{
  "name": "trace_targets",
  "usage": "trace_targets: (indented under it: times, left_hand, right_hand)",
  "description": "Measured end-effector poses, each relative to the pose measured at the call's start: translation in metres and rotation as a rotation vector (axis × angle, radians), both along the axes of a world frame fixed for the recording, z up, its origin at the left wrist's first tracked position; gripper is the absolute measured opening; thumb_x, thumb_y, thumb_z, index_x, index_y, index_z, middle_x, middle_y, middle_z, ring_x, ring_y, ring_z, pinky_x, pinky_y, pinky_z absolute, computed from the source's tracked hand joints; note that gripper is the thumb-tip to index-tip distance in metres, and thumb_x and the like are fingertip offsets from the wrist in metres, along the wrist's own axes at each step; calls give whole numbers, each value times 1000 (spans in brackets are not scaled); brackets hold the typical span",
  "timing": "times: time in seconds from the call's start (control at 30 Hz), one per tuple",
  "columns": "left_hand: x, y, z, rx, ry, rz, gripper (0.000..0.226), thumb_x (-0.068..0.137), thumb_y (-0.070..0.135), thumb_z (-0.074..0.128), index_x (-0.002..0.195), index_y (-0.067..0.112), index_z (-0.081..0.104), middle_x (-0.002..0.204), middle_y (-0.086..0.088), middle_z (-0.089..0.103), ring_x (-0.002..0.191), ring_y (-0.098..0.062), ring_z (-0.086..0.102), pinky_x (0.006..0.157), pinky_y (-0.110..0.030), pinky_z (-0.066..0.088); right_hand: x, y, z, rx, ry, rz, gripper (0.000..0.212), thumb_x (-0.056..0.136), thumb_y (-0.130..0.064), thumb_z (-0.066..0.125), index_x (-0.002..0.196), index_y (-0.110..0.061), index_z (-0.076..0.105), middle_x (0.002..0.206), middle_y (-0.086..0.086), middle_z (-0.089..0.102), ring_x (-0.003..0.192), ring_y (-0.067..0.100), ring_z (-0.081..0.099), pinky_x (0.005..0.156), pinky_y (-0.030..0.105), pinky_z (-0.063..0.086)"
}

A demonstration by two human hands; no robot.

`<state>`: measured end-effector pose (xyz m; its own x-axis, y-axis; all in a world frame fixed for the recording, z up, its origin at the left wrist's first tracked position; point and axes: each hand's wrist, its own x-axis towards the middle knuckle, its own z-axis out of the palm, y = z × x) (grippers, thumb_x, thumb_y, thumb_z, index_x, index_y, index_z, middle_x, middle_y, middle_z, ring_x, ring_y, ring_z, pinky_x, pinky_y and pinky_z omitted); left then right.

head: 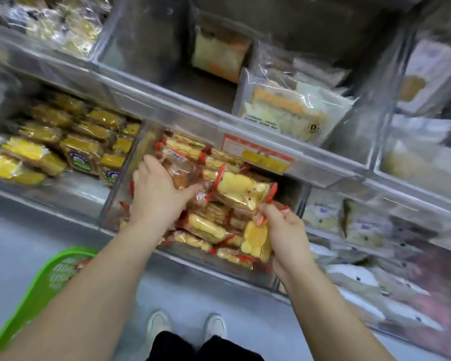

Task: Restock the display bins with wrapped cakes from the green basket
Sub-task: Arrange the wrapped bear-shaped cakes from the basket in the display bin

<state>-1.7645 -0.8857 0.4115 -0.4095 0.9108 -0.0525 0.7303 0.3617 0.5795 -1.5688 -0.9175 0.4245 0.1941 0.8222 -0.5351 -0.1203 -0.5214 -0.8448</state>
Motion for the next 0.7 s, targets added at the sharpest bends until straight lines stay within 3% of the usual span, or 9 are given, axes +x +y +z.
trace_targets:
  times: [0.07, 0.13, 0.23, 0.3, 0.4, 0.53, 0.63, 0.7]
  left_hand:
    - [2, 4, 1, 61, 273, -30, 96, 55, 63, 75, 113, -5, 41, 113, -26, 49, 109, -41, 44, 96, -49, 36]
    - [4, 4, 4, 159, 409, -87, 86, 57, 60, 74, 108, -3, 46, 103, -25, 50, 101, -39, 44, 89, -51, 37]
    - [7, -2, 6, 313, 396, -266, 47, 76, 38, 67, 100, -1, 55, 91, -21, 51, 88, -38, 46, 78, -49, 38]
    - [7, -6, 8, 331, 241, -382, 27, 91, 26, 53, 100, 2, 60, 89, -17, 56, 87, -36, 50, 78, -45, 40]
    - [5, -11, 15, 306, 27, -428, 41, 95, 38, 34, 110, 9, 59, 94, 1, 52, 92, -20, 46, 82, -36, 34]
    - [11, -21, 19, 316, 125, -632, 51, 90, 52, 38, 117, 13, 56, 107, 3, 55, 107, -16, 46, 94, -30, 28]
    - [15, -25, 20, 226, 188, -751, 62, 86, 59, 40, 128, 15, 50, 125, 0, 54, 126, -19, 40, 105, -35, 23]
    - [18, -26, 22, 197, 226, -766, 64, 86, 59, 38, 132, 16, 45, 125, 0, 53, 125, -19, 39, 107, -34, 20]
  right_hand:
    - [-1, 3, -3, -2, 21, -6, 5, 80, -22, 64, 77, -20, 66, 60, -1, 60, 67, 25, 58, 74, 52, 51]
    - [-1, 5, -3, -35, 73, 12, 12, 82, -22, 63, 92, -16, 67, 68, 2, 64, 71, 24, 61, 74, 48, 52]
    - [2, 7, -1, -58, 148, 82, 17, 83, -20, 63, 96, -10, 66, 68, 5, 64, 62, 21, 61, 61, 34, 52]
    - [2, 8, 1, -69, 143, 145, 21, 82, -21, 64, 98, -8, 66, 68, 5, 65, 61, 20, 62, 58, 31, 53]
    - [2, 9, 0, -71, 120, 206, 29, 80, -23, 65, 102, -6, 65, 75, 6, 67, 68, 22, 64, 64, 36, 54]
    - [0, 13, 5, -14, 165, 276, 12, 83, -20, 63, 91, -14, 69, 76, 4, 73, 69, 19, 69, 58, 30, 54]
    - [2, 17, 6, -3, 162, 345, 20, 80, -22, 65, 96, -12, 69, 82, 9, 72, 74, 23, 68, 65, 36, 56]
    - [5, 18, 11, -2, 154, 414, 23, 76, -26, 67, 95, -12, 70, 80, 8, 72, 71, 21, 67, 63, 34, 54]
